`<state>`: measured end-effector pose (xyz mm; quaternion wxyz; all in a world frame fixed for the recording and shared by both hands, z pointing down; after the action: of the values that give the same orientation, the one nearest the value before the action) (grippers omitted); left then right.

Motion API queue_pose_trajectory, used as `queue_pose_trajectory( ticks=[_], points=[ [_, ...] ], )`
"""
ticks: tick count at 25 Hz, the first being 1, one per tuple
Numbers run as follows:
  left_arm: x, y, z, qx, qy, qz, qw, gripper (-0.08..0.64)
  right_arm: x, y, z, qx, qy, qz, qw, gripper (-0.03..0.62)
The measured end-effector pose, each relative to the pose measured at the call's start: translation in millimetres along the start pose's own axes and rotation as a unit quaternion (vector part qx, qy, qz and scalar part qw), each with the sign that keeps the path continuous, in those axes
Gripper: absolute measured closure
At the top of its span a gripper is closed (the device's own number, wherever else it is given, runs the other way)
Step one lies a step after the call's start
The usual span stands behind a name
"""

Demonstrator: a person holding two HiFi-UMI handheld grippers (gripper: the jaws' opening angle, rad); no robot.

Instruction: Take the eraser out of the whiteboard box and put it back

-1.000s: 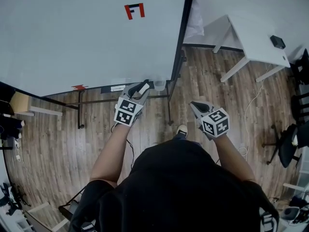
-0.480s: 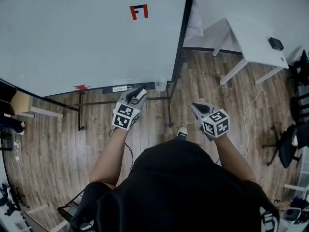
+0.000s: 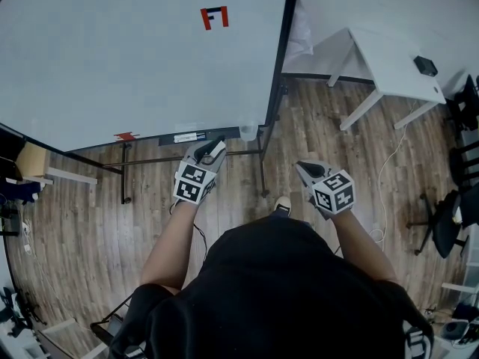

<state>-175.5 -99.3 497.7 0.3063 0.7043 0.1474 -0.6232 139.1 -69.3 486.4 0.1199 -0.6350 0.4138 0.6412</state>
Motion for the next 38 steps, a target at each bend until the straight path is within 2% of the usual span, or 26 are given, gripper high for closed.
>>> queue_pose_trajectory(
  ticks=[17, 38],
  points=[
    [4, 20, 0, -0.004, -0.016, -0.006, 0.9999, 0.403, -4, 1, -7, 0.0, 0.01, -0.001, 1.0, 0.595],
    [24, 99, 6, -0.017, -0.031, -0.022, 0.9991, 0.403, -3, 20, -57, 0.01, 0.016, 0.01, 1.0, 0.595]
  ],
)
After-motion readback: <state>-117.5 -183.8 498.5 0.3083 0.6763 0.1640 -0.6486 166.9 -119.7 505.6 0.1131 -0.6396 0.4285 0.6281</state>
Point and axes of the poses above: the fingertips, and each gripper's own axes: y forward along the fingers, z to its left, x out of its top, the point moved 8 cm from there along -y, backward along the fingers, and after that the axes turned 14 degrees about -z, right-handed, at the moved point
